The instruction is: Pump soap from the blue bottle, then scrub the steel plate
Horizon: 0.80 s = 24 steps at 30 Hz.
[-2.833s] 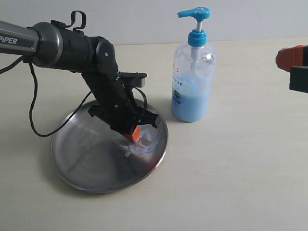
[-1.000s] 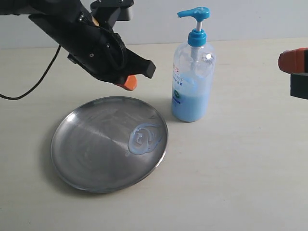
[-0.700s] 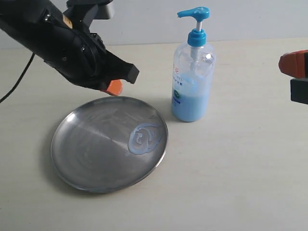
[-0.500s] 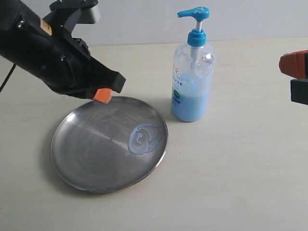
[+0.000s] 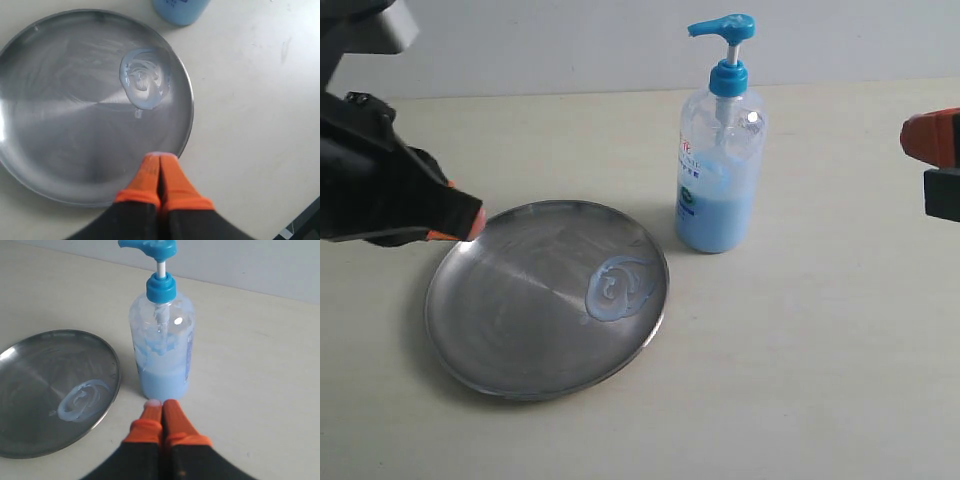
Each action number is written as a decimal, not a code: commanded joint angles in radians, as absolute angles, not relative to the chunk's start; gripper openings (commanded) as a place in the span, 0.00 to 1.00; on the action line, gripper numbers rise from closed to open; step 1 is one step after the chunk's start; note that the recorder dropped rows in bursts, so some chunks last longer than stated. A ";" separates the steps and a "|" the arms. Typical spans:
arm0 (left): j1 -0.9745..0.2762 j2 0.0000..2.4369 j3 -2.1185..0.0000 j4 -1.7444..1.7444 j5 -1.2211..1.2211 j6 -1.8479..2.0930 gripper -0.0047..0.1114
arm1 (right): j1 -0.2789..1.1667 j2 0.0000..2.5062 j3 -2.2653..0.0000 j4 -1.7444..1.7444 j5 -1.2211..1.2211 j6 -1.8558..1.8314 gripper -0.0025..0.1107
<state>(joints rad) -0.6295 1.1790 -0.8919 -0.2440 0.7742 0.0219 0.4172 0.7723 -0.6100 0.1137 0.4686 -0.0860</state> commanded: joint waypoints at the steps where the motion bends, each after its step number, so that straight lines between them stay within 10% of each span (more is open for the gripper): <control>1: -0.627 1.046 -0.824 -0.238 0.760 0.014 0.04 | 0.418 0.754 -0.605 0.104 0.468 -0.088 0.02; 24: -0.627 0.155 -0.620 -0.225 0.720 0.023 0.04 | 0.418 0.383 -0.441 0.098 0.287 -0.133 0.02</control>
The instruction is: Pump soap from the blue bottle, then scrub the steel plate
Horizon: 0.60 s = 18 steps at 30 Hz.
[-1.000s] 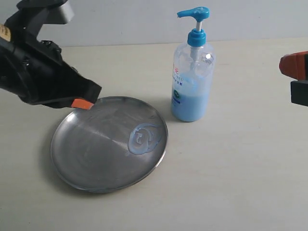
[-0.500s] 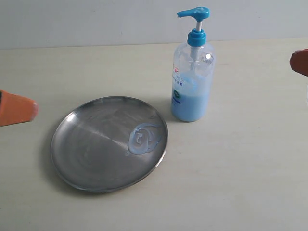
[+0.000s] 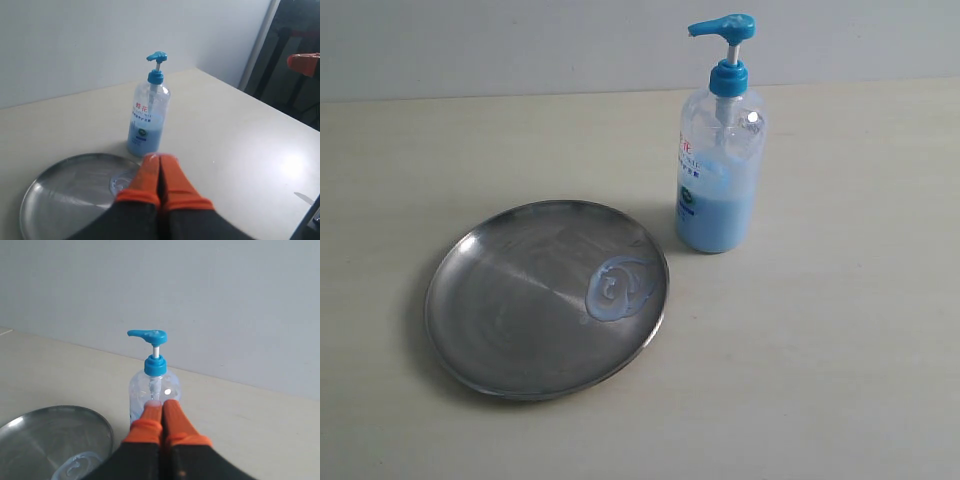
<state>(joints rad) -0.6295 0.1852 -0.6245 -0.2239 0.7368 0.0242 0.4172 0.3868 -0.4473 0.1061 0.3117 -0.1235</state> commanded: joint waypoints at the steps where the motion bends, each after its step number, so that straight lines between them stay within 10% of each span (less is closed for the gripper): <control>1: -0.627 0.151 -0.620 -0.225 0.720 0.023 0.04 | 0.418 0.383 -0.441 0.098 0.289 -0.133 0.02; 18: -0.627 0.149 -0.620 -0.225 0.720 0.023 0.04 | 0.418 0.383 -0.441 0.106 0.289 -0.131 0.02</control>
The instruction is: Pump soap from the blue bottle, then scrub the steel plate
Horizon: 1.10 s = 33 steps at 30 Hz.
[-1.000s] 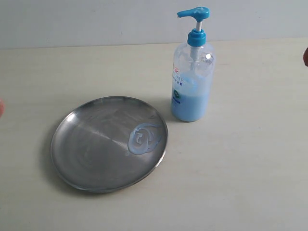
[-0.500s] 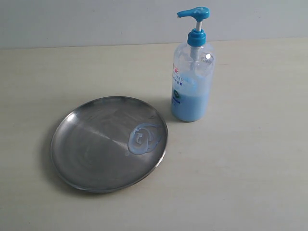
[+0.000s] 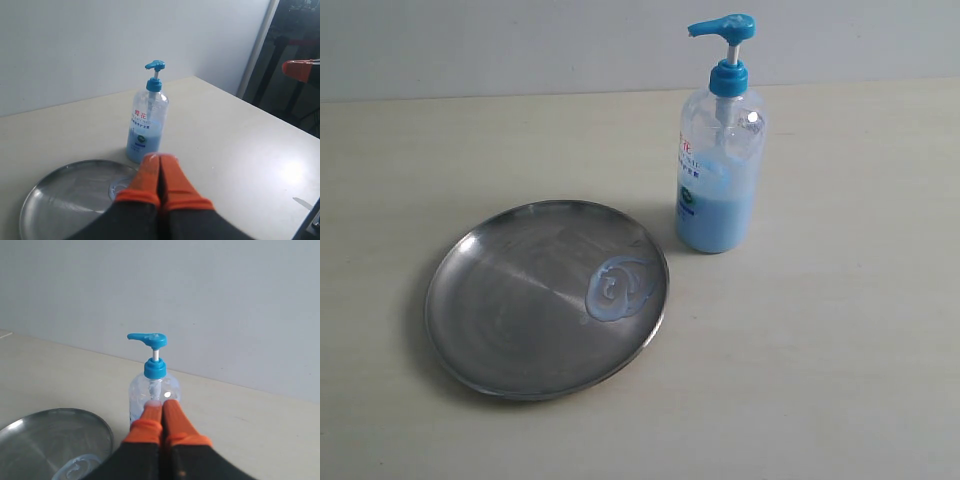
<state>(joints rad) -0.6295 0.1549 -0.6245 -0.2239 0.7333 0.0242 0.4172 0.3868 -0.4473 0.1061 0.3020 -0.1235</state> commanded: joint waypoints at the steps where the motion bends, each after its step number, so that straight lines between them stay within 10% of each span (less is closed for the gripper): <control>1: -0.627 0.149 -0.620 -0.225 0.720 0.023 0.04 | 0.418 0.383 -0.441 0.111 0.289 -0.131 0.02; 33: -0.506 0.000 -0.227 -0.084 0.288 0.044 0.04 | 0.418 0.383 -0.441 0.154 0.289 -0.131 0.02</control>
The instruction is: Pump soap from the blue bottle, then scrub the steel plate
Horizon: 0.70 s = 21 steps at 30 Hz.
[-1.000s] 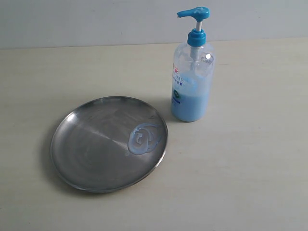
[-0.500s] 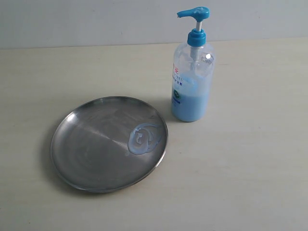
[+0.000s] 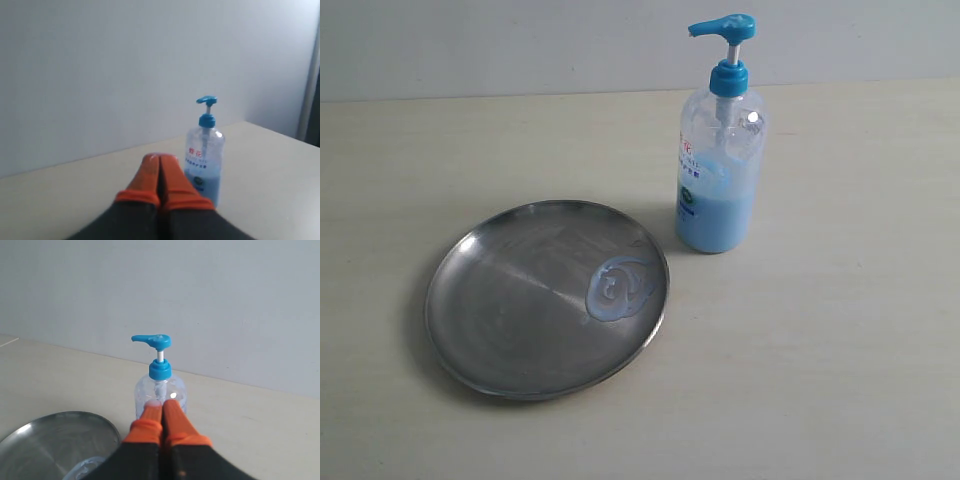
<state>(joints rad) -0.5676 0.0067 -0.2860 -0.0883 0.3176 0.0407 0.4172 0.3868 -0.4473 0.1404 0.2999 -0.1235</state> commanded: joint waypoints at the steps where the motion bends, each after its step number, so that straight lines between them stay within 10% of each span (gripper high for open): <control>1: -0.487 0.000 -0.220 -0.084 0.288 0.044 0.04 | 0.418 0.383 -0.441 0.156 0.289 -0.131 0.02; 21: -0.107 0.000 -0.071 -0.062 0.158 0.044 0.04 | 0.418 0.383 -0.441 0.159 0.289 -0.131 0.02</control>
<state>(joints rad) -0.1396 0.0051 -0.0948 -0.0761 0.1976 0.0407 0.4172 0.3868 -0.4473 0.1591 0.2999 -0.1235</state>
